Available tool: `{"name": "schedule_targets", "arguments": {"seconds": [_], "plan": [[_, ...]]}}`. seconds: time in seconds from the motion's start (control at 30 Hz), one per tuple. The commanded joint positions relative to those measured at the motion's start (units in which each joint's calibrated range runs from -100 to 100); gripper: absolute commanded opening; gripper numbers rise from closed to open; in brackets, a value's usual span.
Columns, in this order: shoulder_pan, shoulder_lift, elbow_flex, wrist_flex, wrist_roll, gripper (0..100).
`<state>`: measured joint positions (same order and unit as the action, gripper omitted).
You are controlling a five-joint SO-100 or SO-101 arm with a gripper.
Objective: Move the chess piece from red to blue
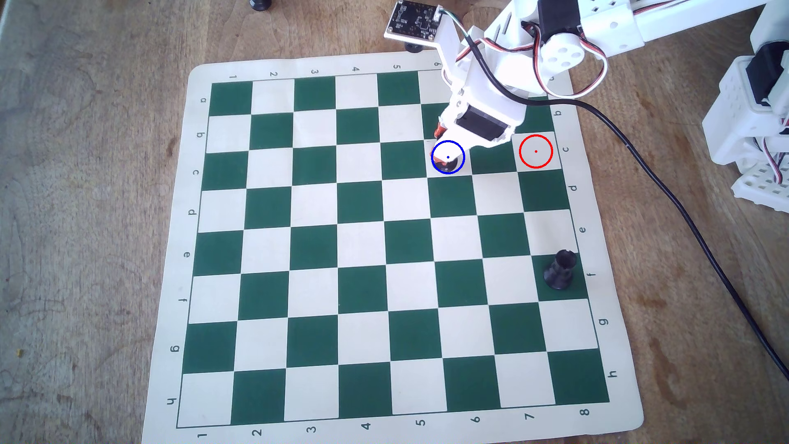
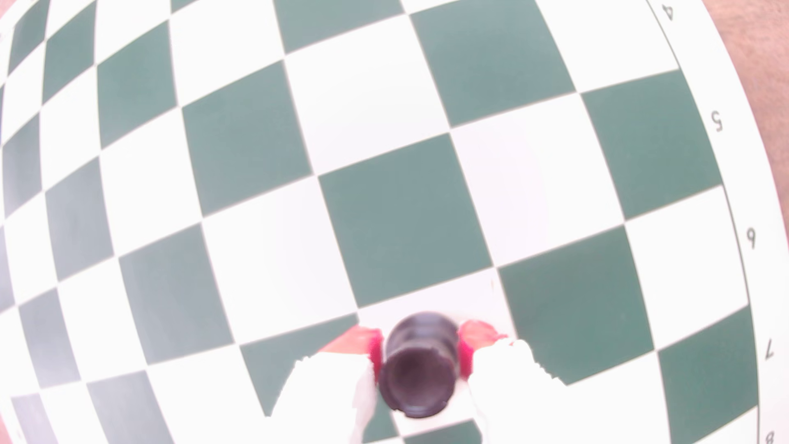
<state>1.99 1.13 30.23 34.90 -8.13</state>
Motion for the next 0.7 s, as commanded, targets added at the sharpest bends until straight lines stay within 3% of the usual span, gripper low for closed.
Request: {"name": "schedule_targets", "arguments": {"seconds": [0.0,0.47,0.67], "plan": [[0.6,-2.1,-1.4,-2.0,0.2,16],[3.1,-12.8,4.8,-1.6,1.0,29],[2.4,-25.9,7.2,11.3,1.6,27]]}}
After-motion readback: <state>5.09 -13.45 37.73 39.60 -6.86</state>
